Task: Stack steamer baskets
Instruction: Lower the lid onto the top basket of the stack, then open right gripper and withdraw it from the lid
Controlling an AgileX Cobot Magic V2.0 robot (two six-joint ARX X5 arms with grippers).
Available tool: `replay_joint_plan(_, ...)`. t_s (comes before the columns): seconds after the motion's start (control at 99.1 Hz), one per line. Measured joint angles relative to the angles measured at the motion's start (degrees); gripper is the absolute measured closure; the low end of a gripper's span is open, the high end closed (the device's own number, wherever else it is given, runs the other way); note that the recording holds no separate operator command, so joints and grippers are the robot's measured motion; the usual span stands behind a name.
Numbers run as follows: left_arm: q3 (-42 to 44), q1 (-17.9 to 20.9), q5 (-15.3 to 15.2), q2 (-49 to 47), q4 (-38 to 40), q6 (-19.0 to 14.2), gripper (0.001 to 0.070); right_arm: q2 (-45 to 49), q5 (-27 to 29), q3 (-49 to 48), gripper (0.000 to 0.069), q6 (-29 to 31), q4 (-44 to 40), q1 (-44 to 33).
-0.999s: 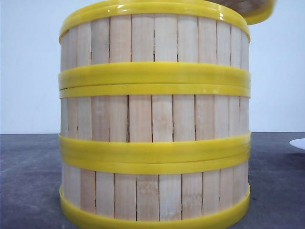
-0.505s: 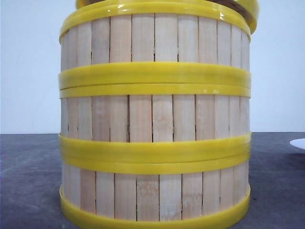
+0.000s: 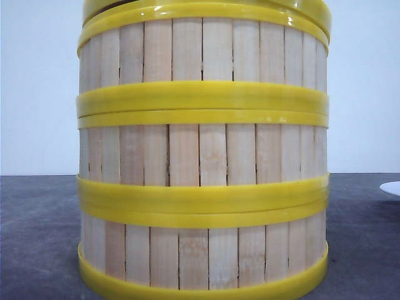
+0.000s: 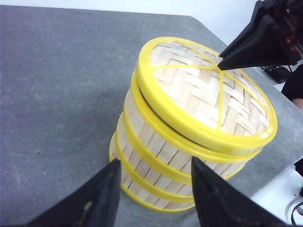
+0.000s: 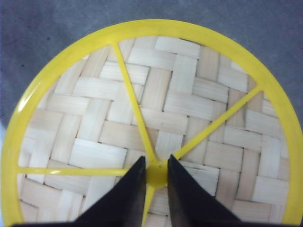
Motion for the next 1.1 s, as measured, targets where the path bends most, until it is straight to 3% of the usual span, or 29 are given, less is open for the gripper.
replay_joint_plan(0.343,0.00,0.00,0.00,0.00,0.00,0.00,0.0435,1.68,0.15,0.17,0.0631,-0.11,0.20,0.24)
replay_joint_plan(0.394,0.00,0.00,0.00,0.00,0.00,0.00,0.0435,1.70,0.11,0.17,0.0588,-0.11,0.22,0.24)
replay_joint_plan(0.505,0.00,0.00,-0.02,0.00,0.00,0.00,0.0435,1.70,-0.02,0.17,0.0402,-0.11,0.15,0.35)
replay_joint_plan(0.595,0.00,0.00,0.00,0.00,0.00,0.00,0.0435,1.70,0.83,0.79,0.0341,-0.59,-0.61,0.33)
replay_joint_plan(0.868,0.00,0.00,0.00,0.00,-0.07,0.00,0.0435,0.48,9.05,12.76,0.0320,-2.58,-3.65,0.35)
replay_joint_plan(1.1,0.00,0.00,-0.02,0.00,-0.09,0.00,0.0435,-7.52,18.40,21.16,0.0321,-3.37,-4.57,0.35)
